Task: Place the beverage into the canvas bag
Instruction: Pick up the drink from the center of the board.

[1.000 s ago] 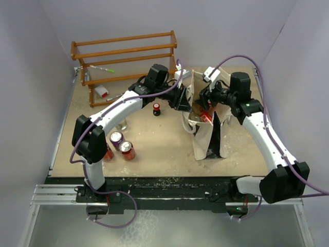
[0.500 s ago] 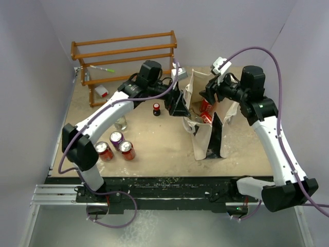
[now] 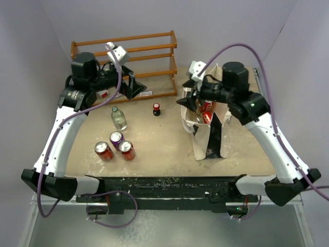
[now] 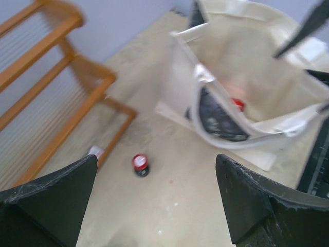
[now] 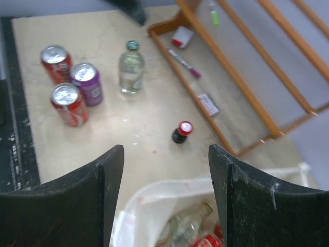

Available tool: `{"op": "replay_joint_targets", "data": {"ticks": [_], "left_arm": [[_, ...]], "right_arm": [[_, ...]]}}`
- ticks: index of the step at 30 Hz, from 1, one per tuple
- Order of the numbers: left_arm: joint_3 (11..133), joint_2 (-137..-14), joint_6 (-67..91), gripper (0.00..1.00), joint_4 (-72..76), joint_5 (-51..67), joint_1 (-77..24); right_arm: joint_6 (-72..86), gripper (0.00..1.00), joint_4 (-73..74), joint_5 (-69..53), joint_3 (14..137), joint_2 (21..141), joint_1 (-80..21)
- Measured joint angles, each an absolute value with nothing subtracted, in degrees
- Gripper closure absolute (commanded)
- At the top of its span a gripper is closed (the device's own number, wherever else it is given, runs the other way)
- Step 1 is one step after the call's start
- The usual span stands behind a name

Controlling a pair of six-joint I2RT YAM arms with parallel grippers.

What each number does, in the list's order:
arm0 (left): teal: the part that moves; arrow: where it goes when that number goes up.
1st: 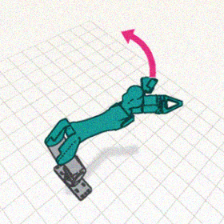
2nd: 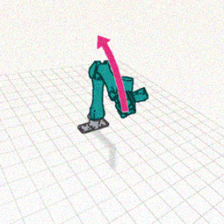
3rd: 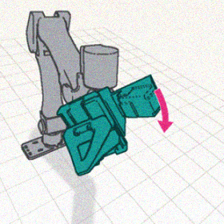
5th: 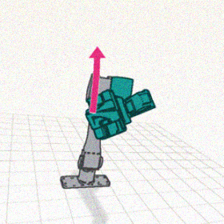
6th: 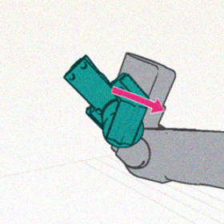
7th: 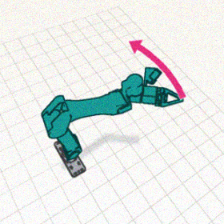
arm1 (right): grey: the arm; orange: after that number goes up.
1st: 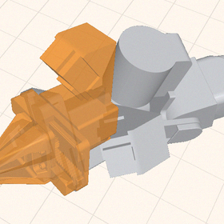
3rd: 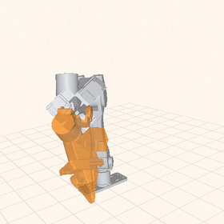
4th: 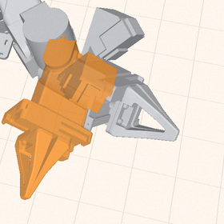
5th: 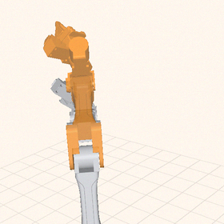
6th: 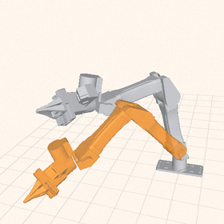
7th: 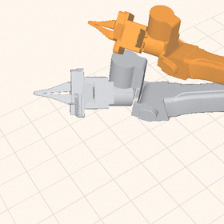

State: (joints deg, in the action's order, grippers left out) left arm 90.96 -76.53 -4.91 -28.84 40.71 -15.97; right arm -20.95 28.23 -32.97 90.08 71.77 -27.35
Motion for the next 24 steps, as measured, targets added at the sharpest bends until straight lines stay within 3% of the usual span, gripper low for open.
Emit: {"op": "replay_joint_targets", "data": {"ticks": [11,24], "left_arm": [[82.35,-72.97,3.99,0.01,-28.64,30.48,8.75],[80.73,-68.93,5.58,0.01,-27.22,30.11,10.59]], "right_arm": [[-20.32,0.26,23.20,-32.16,83.15,86.50,-46.96],[-16.43,0.24,10.98,-26.04,77.14,100.40,-58.24]]}}
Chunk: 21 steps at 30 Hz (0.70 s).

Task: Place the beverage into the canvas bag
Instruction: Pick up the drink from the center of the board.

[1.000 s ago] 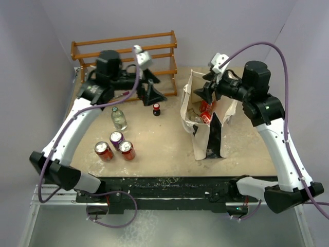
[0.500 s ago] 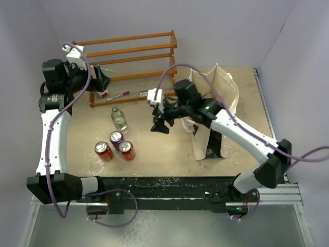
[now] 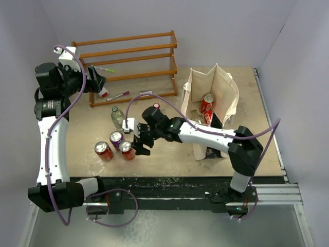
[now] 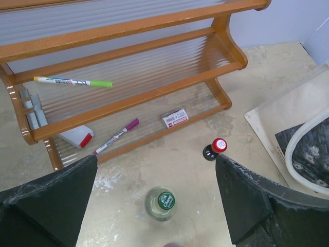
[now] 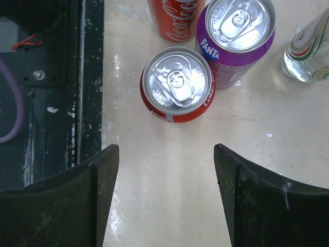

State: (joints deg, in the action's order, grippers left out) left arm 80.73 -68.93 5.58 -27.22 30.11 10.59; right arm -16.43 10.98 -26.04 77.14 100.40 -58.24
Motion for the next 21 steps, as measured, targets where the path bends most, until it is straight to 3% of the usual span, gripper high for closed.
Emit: {"op": "replay_joint_targets", "data": {"ticks": [21], "left_arm": [[77.97,-67.22,6.98,0.01,-25.17,33.63,11.20]], "right_arm": [[-14.09,0.24,9.61,-15.77,85.25,112.51,-64.58]]}}
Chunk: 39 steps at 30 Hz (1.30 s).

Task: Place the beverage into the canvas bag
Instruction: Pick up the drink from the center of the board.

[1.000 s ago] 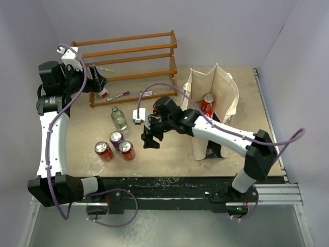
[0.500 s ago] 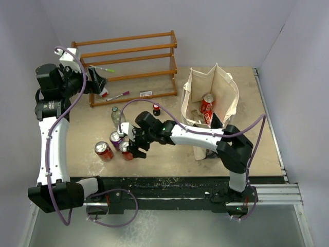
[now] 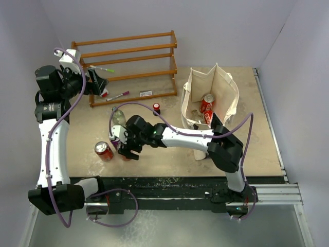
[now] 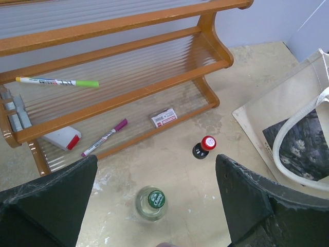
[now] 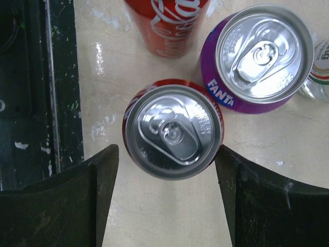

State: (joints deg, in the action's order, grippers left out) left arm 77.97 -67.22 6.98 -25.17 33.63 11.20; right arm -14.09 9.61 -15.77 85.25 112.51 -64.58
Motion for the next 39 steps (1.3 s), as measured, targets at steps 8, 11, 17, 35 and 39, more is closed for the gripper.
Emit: {"op": "replay_joint_targets", "data": {"ticks": [8,11,17,35,39], "left_arm": [[77.97,-67.16,7.97,0.01,-24.77,34.61,11.25],[77.89,-67.16,8.01,0.01,-24.45,34.87,11.25],[77.87,-67.16,8.25,0.01,-24.32,35.35,11.38],[76.99,-67.16,9.06,0.01,-23.22,35.88,12.14],[76.99,-67.35,9.43,0.01,-23.16,36.45,12.16]], "right_arm": [[-11.86,0.22,9.54,-12.58,86.52,114.17,-65.23],[-10.61,0.22,9.10,-11.40,86.52,114.17,-65.49],[-7.90,0.22,8.97,-9.78,86.76,114.17,-65.73],[-3.77,0.68,8.95,-9.96,86.56,112.75,-65.89],[-5.26,0.74,9.72,-10.00,79.92,106.96,-65.69]]}}
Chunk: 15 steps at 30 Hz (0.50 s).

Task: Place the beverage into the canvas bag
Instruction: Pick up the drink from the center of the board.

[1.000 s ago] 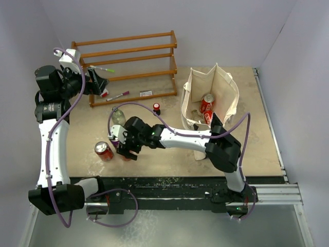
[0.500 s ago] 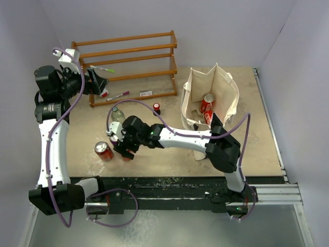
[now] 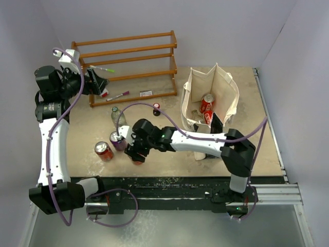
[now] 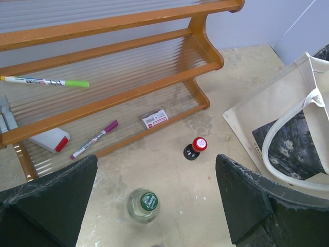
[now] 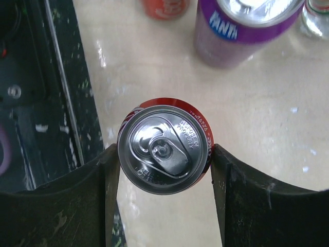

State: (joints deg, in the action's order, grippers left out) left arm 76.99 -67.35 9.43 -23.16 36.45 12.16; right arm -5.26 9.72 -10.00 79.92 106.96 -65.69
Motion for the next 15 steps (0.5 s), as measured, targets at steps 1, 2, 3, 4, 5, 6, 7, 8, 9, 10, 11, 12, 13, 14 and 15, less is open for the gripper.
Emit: {"op": "replay_joint_targets", "data": {"ticks": [1,2,3,4,5,6,7,8,9,10,11,12,13,14,15], "left_arm": [[76.99,-67.70,9.47,0.01,-23.11,36.95,12.16],[77.01,-67.81,9.47,0.01,-23.11,37.01,12.16],[76.99,-68.20,9.47,0.01,-23.09,37.30,12.16],[76.99,-68.51,9.50,0.01,-23.09,37.47,12.16],[77.01,-68.97,9.54,0.01,-23.03,37.78,12.19],[77.01,-69.43,9.61,0.01,-22.98,38.06,12.21],[77.01,-69.80,9.80,0.01,-22.92,38.35,12.23],[77.01,-70.15,9.96,0.01,-22.87,38.68,12.25],[77.01,-70.41,10.02,0.01,-22.79,38.98,12.25],[76.99,-70.63,10.15,0.01,-22.70,39.33,12.25],[77.01,-70.74,10.35,0.01,-22.63,39.70,12.25],[77.01,-70.85,10.52,0.01,-22.46,40.25,12.25],[77.01,-70.94,10.74,0.01,-22.17,40.66,12.25],[77.01,-71.00,10.96,0.01,-21.87,41.15,12.25],[77.01,-71.05,11.07,0.01,-21.65,41.58,12.25]], "right_arm": [[-5.80,0.75,10.52,-10.02,78.61,105.45,-65.52],[-6.31,0.76,11.25,-10.07,77.62,104.12,-65.30],[-6.81,0.77,11.57,-10.20,76.73,102.89,-64.99],[-7.31,0.78,11.70,-10.48,75.88,101.62,-64.58],[-7.73,0.79,11.73,-10.90,75.18,100.49,-63.92],[-8.14,0.81,11.73,-11.57,74.52,99.29,-62.94],[-8.32,0.82,11.79,-11.81,74.15,98.45,-62.02],[-8.62,0.83,11.70,-12.14,73.73,97.60,-60.82],[-8.91,0.83,11.66,-12.71,73.19,96.55,-59.18],[-9.15,0.84,11.53,-12.97,72.62,95.59,-57.65],[-9.37,0.85,11.42,-12.99,72.12,94.83,-56.49],[-9.65,0.87,11.38,-13.02,71.48,93.93,-55.24],[-9.80,0.88,11.33,-12.99,70.98,93.21,-54.22],[-10.07,0.90,11.33,-12.97,70.57,92.53,-53.06],[-10.28,0.91,11.35,-12.93,70.26,91.96,-52.12]]}}
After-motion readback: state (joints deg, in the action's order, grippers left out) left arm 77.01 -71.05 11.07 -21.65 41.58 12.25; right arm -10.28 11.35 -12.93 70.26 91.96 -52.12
